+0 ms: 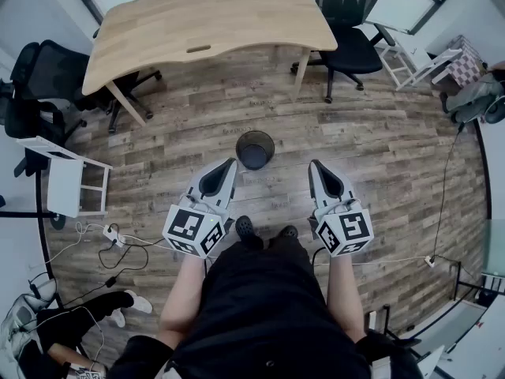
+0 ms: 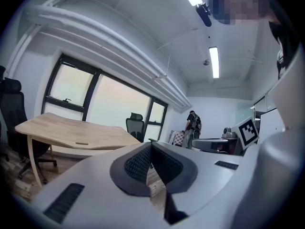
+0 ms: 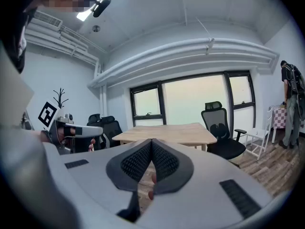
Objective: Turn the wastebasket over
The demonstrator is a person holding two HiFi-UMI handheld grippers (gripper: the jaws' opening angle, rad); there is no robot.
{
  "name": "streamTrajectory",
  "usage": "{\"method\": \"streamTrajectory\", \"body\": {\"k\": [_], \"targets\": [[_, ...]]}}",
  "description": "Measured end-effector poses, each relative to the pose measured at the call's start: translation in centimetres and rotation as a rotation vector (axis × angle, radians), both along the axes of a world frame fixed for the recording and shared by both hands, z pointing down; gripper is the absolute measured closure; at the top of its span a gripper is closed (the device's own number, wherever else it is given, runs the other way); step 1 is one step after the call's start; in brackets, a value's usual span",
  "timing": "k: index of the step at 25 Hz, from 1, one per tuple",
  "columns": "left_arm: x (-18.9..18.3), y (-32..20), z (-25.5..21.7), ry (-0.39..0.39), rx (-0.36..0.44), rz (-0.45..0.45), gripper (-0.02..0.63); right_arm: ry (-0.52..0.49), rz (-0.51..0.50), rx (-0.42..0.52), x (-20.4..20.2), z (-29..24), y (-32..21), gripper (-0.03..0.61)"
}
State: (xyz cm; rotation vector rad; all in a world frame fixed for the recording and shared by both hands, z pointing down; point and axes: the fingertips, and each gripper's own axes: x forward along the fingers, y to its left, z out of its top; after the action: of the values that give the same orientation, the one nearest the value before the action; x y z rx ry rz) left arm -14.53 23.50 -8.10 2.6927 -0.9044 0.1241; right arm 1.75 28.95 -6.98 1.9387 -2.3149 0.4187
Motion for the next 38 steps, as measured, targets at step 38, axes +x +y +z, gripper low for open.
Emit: {"method": "streamTrajectory", "body": {"k": [38], "targets": [[-0.7,-4.0,3.8,-0.034,-0.079,-0.141,0.597,-0.032,-0.132,-0.058,0.6,2.9,-4.5,0.546]]}}
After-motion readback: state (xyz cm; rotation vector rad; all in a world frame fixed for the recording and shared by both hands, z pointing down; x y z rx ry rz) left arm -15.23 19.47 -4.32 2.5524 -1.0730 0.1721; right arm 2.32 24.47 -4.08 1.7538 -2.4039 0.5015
